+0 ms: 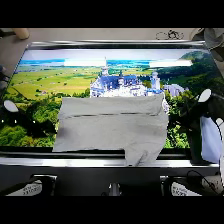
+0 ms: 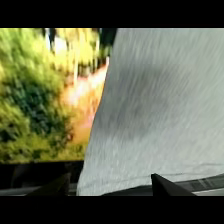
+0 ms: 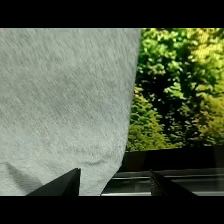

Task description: Fold the shirts.

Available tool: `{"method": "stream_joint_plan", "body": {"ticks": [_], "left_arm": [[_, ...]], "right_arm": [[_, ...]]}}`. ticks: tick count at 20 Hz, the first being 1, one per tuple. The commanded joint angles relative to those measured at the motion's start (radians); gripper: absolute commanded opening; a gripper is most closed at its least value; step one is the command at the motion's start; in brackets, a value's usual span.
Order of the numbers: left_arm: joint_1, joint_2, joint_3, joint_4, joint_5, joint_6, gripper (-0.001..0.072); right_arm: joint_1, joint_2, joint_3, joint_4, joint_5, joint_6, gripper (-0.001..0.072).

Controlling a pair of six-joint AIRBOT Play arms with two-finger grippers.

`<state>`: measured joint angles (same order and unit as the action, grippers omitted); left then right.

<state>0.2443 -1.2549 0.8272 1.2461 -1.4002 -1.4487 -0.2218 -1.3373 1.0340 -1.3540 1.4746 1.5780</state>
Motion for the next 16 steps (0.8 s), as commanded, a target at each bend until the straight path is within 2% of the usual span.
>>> {"method": "stream_joint_plan", "body": {"ticks": [1, 7, 8, 9, 10, 12, 14, 16], "left_arm": [[0.017, 0.148, -0.275, -0.008, 0.130, 0.013, 0.0590], [0.016, 0.125, -0.313, -0.050, 0.183, 0.008, 0.0582], [0.016, 0.123, -0.313, -0.065, 0.201, -0.007, 0.0480], [0.016, 0.122, -0.313, -0.073, 0.221, -0.019, 0.0337], [0.016, 0.122, -0.313, -0.084, 0.238, -0.027, 0.0289], [0.016, 0.123, -0.313, -0.095, 0.250, -0.019, 0.0028], [0.016, 0.125, -0.311, -0.095, 0.250, -0.003, 0.0026], [0.016, 0.132, -0.311, -0.095, 0.249, 0.010, 0.0026]], "right_arm": [[-0.018, 0.099, -0.164, 0.015, -0.087, -0.032, 0.0466], [-0.018, 0.099, -0.168, 0.015, -0.079, -0.035, 0.0469], [-0.018, 0.101, -0.177, 0.016, -0.066, -0.045, 0.0518], [-0.018, 0.112, -0.200, 0.019, -0.057, -0.072, 0.0588], [-0.018, 0.134, -0.242, 0.030, -0.060, -0.092, 0.0619], [-0.018, 0.179, -0.348, 0.062, -0.089, -0.096, 0.0616], [-0.018, 0.204, -0.439, 0.138, -0.137, -0.146, 0.0595], [-0.018, 0.205, -0.489, 0.209, -0.206, -0.166, 0.0542]]}}
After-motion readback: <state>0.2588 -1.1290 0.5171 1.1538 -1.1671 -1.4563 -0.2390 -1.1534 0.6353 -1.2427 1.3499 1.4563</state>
